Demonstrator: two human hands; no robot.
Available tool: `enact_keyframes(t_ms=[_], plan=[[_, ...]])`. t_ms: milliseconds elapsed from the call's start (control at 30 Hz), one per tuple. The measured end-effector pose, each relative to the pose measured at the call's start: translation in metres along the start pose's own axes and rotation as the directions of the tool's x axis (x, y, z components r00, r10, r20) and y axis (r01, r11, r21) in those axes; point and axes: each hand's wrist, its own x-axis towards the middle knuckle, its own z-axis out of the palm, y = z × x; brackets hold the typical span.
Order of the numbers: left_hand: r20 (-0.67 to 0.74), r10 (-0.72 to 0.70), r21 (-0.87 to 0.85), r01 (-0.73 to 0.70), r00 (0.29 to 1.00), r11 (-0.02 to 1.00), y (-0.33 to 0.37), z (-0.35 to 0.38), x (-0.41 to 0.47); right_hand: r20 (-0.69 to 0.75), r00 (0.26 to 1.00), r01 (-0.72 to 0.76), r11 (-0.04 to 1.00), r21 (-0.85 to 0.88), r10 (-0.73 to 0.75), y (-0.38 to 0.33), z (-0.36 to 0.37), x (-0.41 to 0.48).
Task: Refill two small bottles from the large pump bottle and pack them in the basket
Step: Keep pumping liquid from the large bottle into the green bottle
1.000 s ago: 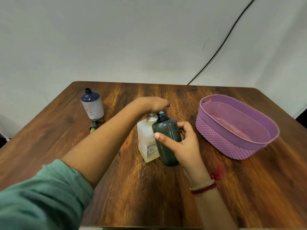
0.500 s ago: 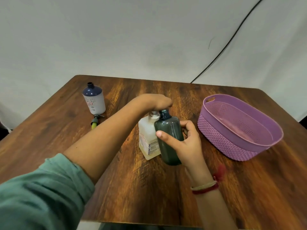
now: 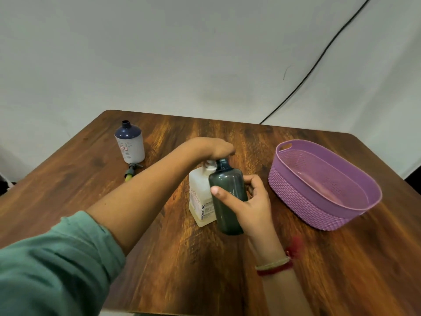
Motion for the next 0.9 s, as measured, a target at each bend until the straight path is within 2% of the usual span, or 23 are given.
enact_keyframes(t_ms=[133,367,600,767,900], plan=[[0.019,-0.027,0.03,0.027,0.999,0.999,0.007,-0.007,-0.002,-0.006,1.0,0.011,1.0,-0.006,-0.011,-0.004,-0.002,0.002],[0.0,-0.005,-0.025,0.005,1.0,1.0,0.0,0.002,-0.002,-0.013,1.0,-0.009,0.999,-0.031,0.008,0.006,-0.001,0.001],[0.024,-0.016,0.033,0.016,1.0,0.999,0.01,-0.007,-0.012,0.002,1.0,0.014,1.0,-0.012,-0.014,-0.006,-0.004,-0.002],[0.016,-0.035,0.016,0.035,0.999,0.999,0.002,0.001,-0.006,0.002,1.0,-0.012,0.999,-0.031,0.012,-0.001,0.0,-0.001],[-0.022,-0.005,0.075,0.007,1.0,0.997,0.005,-0.007,-0.006,-0.002,1.0,0.004,1.0,-0.004,-0.004,-0.006,0.0,0.001]])
